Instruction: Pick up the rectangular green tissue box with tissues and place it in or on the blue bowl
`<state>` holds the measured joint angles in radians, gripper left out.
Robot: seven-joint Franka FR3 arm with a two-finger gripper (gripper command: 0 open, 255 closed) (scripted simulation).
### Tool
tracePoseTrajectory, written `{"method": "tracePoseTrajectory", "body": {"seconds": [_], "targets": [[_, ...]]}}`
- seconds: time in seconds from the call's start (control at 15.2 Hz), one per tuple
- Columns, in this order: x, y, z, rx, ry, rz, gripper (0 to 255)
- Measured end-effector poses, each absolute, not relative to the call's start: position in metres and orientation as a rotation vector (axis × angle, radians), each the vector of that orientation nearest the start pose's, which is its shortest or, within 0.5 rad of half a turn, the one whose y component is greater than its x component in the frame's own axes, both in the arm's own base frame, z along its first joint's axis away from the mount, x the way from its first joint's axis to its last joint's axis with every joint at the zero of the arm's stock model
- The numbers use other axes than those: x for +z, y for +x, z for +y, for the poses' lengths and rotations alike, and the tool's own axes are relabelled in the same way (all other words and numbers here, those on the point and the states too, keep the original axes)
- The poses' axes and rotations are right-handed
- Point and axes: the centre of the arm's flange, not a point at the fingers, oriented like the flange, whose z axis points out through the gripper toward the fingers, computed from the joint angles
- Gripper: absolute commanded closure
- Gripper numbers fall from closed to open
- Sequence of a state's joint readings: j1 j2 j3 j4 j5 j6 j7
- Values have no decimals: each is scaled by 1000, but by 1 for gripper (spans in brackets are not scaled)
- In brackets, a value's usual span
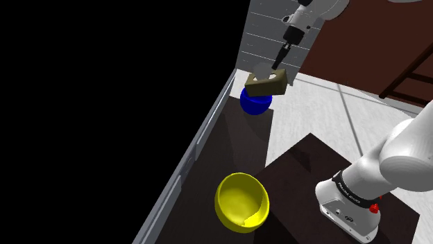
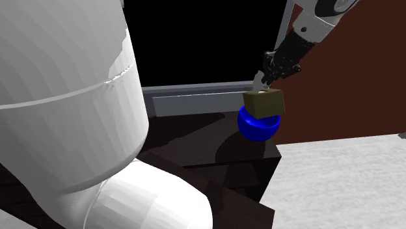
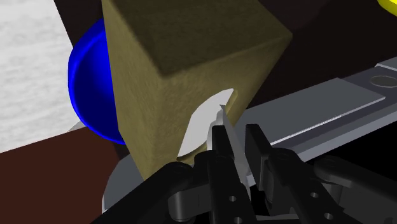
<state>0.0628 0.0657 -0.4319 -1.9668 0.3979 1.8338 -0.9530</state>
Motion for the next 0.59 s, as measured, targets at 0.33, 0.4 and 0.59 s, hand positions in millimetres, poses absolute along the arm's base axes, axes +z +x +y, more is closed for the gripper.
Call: {"method": "tracePoseTrajectory", "body": {"seconds": [0.33,0.4,0.59], "targets": [[407,527,-166,-89,-2686,-601,255],[404,528,-166,-95,-2687,-601,255],[391,528,-166,-103,-2688,-602,255]]}}
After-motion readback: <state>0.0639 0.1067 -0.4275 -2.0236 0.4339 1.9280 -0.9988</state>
